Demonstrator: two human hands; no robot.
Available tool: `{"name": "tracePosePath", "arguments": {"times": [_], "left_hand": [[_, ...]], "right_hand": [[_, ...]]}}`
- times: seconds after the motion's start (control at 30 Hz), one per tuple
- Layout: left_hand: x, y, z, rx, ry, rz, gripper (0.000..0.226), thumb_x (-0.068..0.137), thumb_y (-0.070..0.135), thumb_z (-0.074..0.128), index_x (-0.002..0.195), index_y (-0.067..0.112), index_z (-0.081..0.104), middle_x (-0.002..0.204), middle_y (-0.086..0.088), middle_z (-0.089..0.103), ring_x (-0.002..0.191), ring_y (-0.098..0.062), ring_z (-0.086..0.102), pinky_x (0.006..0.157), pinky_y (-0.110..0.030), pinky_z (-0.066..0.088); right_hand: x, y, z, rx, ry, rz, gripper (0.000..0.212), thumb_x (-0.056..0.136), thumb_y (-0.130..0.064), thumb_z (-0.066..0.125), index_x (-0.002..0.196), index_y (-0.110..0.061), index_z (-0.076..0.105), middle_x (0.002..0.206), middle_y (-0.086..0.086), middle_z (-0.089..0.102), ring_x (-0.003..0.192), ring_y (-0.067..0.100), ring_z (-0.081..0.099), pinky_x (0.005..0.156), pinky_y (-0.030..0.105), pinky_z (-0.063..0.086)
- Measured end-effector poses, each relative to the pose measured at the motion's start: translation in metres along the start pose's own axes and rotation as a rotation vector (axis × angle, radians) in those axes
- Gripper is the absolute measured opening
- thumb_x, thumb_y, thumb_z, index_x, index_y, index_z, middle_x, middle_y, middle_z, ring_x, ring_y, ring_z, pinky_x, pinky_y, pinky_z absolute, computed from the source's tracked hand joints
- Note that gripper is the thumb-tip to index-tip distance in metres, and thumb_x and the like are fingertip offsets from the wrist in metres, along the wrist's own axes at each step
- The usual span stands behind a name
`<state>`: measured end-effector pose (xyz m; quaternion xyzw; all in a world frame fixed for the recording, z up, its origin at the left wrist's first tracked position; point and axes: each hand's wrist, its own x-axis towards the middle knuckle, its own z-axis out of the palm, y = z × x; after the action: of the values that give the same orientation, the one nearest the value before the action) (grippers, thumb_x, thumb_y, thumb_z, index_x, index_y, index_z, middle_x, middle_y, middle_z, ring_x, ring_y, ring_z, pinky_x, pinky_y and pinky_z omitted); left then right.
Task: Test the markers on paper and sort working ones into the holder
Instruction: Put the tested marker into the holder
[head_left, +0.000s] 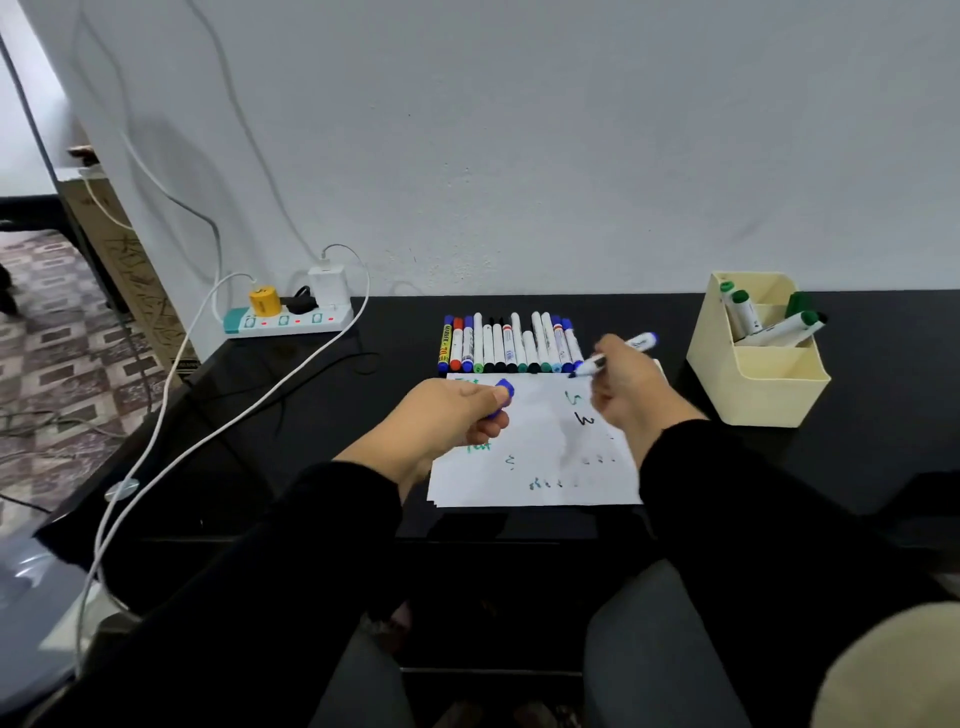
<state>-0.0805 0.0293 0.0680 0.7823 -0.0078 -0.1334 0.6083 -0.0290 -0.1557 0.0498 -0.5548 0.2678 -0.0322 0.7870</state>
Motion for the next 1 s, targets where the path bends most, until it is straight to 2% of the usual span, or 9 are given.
{"name": "tracePosePath", "arguments": {"times": [0.1,0.27,0.33,0.4,0.5,0.6,0.8,0.9,1.0], "left_hand": [[0.004,-0.01,-0.004,0.059,0.101,0.043,0.015,0.092,0.024,0.058,0.095,0.013,0.066,0.077,0.001,0.066,0.069,-0.008,0.058,0.071,-0.018,0.051],[0.01,-0.015,0.011,0.213,0.134,0.078,0.028,0.091,0.029,0.058,0.114,0.015,0.065,0.089,0.002,0.067,0.082,-0.011,0.06,0.081,-0.026,0.05],[0.011,-0.014,0.011,0.292,0.166,0.102,0.032,0.091,0.03,0.059,0.119,0.017,0.062,0.094,0.001,0.065,0.085,-0.013,0.059,0.076,-0.024,0.048],[0.012,-0.015,0.011,0.339,0.205,0.138,0.034,0.091,0.029,0.059,0.122,0.018,0.06,0.097,0.002,0.061,0.079,-0.012,0.056,0.066,-0.019,0.044],[0.018,-0.021,0.01,0.349,0.253,0.156,0.034,0.091,0.028,0.059,0.124,0.019,0.059,0.096,0.004,0.057,0.07,-0.007,0.051,0.058,-0.017,0.038],[0.025,-0.033,0.006,0.401,0.307,0.151,0.034,0.093,0.028,0.056,0.125,0.019,0.058,0.097,0.008,0.053,0.081,-0.009,0.05,0.073,-0.02,0.037],[0.038,-0.072,-0.02,0.704,0.405,0.14,0.035,0.096,0.031,0.048,0.127,0.018,0.055,0.117,-0.001,0.058,0.093,-0.009,0.048,0.08,-0.019,0.032],[0.041,-0.087,-0.028,0.769,0.453,0.133,0.037,0.096,0.031,0.048,0.13,0.019,0.053,0.12,-0.002,0.058,0.107,-0.016,0.053,0.086,-0.022,0.037],[0.041,-0.094,-0.029,0.77,0.457,0.172,0.036,0.095,0.03,0.049,0.129,0.018,0.054,0.122,-0.002,0.059,0.111,-0.017,0.052,0.091,-0.024,0.038]], "right_hand": [[0.001,-0.002,-0.005,-0.06,-0.012,-0.016,0.029,0.089,-0.017,0.048,0.062,-0.016,0.038,0.03,-0.006,0.024,0.026,0.008,0.016,0.039,0.017,0.02],[-0.008,0.006,0.014,-0.077,-0.088,-0.029,0.032,0.091,-0.027,0.056,0.064,-0.017,0.042,0.032,-0.007,0.028,0.027,0.008,0.019,0.033,0.013,0.019],[-0.008,0.003,0.013,-0.078,-0.101,-0.034,0.031,0.089,-0.035,0.063,0.068,-0.018,0.047,0.038,-0.007,0.033,0.031,0.007,0.022,0.034,0.015,0.02],[-0.007,0.001,0.012,-0.065,-0.117,-0.046,0.029,0.085,-0.04,0.067,0.074,-0.017,0.052,0.049,-0.004,0.037,0.039,0.008,0.024,0.037,0.017,0.021],[-0.006,0.003,0.009,-0.047,-0.13,-0.081,0.021,0.085,-0.029,0.07,0.079,-0.013,0.058,0.058,0.001,0.045,0.045,0.009,0.03,0.04,0.018,0.023],[-0.007,0.012,0.005,-0.121,-0.116,-0.179,0.017,0.086,-0.019,0.069,0.075,-0.011,0.058,0.058,0.001,0.046,0.042,0.007,0.035,0.036,0.016,0.028],[-0.015,0.048,0.01,-0.302,-0.084,-0.24,0.027,0.083,-0.02,0.068,0.063,-0.016,0.05,0.053,0.003,0.047,0.048,0.013,0.038,0.047,0.023,0.032],[-0.02,0.064,0.016,-0.423,-0.137,-0.298,0.033,0.082,-0.023,0.065,0.059,-0.016,0.043,0.051,0.001,0.048,0.047,0.012,0.04,0.051,0.024,0.034],[-0.023,0.074,0.021,-0.5,-0.152,-0.323,0.038,0.084,-0.026,0.065,0.055,-0.016,0.043,0.049,-0.004,0.048,0.045,0.008,0.043,0.05,0.022,0.036]]}}
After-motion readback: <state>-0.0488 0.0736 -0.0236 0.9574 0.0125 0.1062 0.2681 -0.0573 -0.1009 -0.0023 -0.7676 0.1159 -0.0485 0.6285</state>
